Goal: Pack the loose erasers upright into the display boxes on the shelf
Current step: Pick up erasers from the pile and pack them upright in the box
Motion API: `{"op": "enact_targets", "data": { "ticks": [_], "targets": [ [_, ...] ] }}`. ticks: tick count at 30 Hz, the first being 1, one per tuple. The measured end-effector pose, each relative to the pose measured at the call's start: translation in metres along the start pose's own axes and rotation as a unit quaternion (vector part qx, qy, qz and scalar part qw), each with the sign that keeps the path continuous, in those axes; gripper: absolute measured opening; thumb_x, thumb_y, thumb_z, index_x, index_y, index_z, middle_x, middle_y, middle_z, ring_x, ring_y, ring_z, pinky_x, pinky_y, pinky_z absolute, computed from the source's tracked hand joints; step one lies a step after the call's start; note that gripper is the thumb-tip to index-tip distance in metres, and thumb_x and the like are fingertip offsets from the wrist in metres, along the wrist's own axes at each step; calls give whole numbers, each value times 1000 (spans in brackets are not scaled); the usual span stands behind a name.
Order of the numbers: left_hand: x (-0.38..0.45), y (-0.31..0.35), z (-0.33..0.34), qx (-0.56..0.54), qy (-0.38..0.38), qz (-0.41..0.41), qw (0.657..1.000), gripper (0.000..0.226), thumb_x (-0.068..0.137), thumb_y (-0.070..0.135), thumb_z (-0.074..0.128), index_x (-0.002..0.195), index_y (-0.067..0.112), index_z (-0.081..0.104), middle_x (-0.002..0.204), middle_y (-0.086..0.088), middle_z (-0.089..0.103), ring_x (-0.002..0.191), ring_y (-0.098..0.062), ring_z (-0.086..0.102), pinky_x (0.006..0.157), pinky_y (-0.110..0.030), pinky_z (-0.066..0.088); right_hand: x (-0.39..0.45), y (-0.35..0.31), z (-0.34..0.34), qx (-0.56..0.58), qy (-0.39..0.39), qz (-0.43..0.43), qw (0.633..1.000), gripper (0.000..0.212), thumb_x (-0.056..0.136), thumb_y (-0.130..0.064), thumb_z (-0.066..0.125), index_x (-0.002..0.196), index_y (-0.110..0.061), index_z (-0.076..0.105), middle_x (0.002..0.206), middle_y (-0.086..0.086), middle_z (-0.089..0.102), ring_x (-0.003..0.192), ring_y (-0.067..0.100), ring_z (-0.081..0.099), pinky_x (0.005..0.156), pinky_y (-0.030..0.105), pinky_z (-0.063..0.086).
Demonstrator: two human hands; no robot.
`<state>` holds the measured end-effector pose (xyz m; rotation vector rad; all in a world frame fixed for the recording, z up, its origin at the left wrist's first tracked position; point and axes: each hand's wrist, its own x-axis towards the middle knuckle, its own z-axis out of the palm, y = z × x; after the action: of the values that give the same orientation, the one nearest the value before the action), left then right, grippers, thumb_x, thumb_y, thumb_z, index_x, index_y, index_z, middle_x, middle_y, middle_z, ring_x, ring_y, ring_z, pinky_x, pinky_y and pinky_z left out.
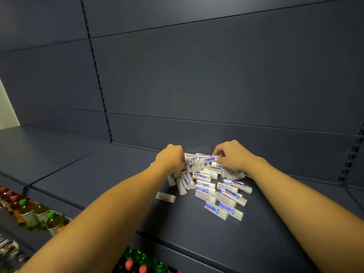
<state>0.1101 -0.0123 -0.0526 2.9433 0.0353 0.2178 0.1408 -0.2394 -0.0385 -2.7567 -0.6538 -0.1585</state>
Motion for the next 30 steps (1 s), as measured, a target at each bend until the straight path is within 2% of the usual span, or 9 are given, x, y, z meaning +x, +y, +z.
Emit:
{"op": "enact_targets", "data": {
  "ticks": [7,10,16,21,25,29,30],
  "targets": [
    [4,-28,-15,-54,19,33,998,9,83,24,79,89,16,79,80,-2,73,78,-22,68,71,-35,58,17,-16,16,-82,-8,-12,997,31,92,-17,64,122,-25,68,118,-2,63,101,22,61,88,41,55],
    [3,-41,-21,-77,25,37,996,12,81,27,82,88,17,80,80,1,75,77,-16,68,73,-31,57,21,-19,21,-91,-1,-15,996,26,91,-22,67,117,-25,70,113,-3,61,100,23,60,86,41,54],
    [-6,-56,-27,-80,20,43,996,21,80,29,83,97,16,81,94,-2,76,83,-17,68,78,-35,59,26,-25,22,-101,13,-15,995,7,90,-27,72,97,-26,72,106,-7,60,91,17,60,81,37,55],
    [-12,-62,-33,-94,20,46,994,21,79,30,84,96,18,80,93,1,76,80,-12,64,74,-28,54,21,-34,17,-80,0,21,997,4,89,-23,73,92,-22,70,93,-2,67,83,17,63,78,37,57],
    [-19,-63,-39,-100,8,42,994,20,78,31,86,94,20,81,91,1,76,85,-13,66,78,-31,57,11,-35,13,-47,16,38,998,6,89,-18,73,89,-24,71,92,-1,68,82,16,64,80,38,58],
    [-20,-57,-51,-116,6,44,992,21,79,31,84,94,17,80,91,1,74,84,-12,65,71,-26,54,-5,-32,2,-18,24,53,998,24,89,-9,69,109,-21,76,104,0,72,89,18,66,85,38,58],
    [-20,-54,-53,-119,7,48,992,20,80,31,84,93,16,80,91,1,74,82,-12,64,69,-25,52,-10,-31,0,-21,19,64,998,24,89,-9,69,109,-20,77,105,-1,73,88,17,67,85,39,58]
  ]
}}
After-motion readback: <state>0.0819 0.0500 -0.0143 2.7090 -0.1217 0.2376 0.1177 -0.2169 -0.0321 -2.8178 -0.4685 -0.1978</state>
